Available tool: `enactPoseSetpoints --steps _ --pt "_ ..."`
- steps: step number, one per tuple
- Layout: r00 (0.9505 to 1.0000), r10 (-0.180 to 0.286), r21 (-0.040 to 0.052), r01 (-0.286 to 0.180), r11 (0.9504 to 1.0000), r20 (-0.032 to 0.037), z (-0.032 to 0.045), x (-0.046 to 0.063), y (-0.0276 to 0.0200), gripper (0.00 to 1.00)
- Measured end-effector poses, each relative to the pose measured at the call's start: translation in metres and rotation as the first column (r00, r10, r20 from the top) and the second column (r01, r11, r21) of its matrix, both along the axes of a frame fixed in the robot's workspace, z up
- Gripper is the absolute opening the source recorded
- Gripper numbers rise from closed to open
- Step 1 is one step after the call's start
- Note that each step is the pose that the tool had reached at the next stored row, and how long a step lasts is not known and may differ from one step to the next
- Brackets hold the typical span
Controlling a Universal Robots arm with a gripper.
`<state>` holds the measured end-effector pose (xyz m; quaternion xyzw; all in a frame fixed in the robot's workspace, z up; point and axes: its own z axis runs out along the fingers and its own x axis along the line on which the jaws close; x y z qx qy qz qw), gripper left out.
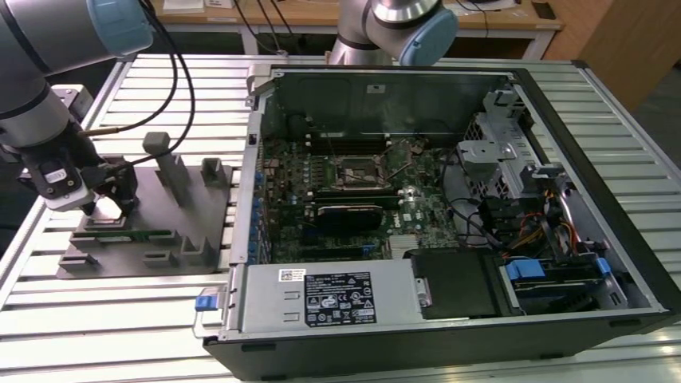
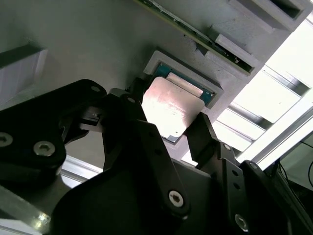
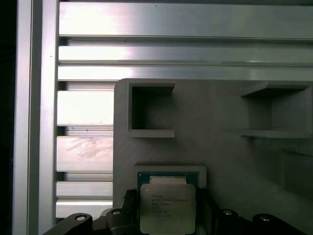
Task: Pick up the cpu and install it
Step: 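Pick up the cpu and move it towards the insertion slot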
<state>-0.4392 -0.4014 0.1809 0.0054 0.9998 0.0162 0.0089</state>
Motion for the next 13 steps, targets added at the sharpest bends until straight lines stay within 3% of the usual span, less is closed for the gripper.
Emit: enactPoseSetpoints --steps 8,13 --pt "1.0000 0.000 0.0003 0.000 1.0000 0.0000 0.0008 -0.0001 0.0000 0.62" --pt "1.0000 0.000 0.0006 0.000 1.0000 -0.0001 0.0008 0.0000 0.0000 0.54"
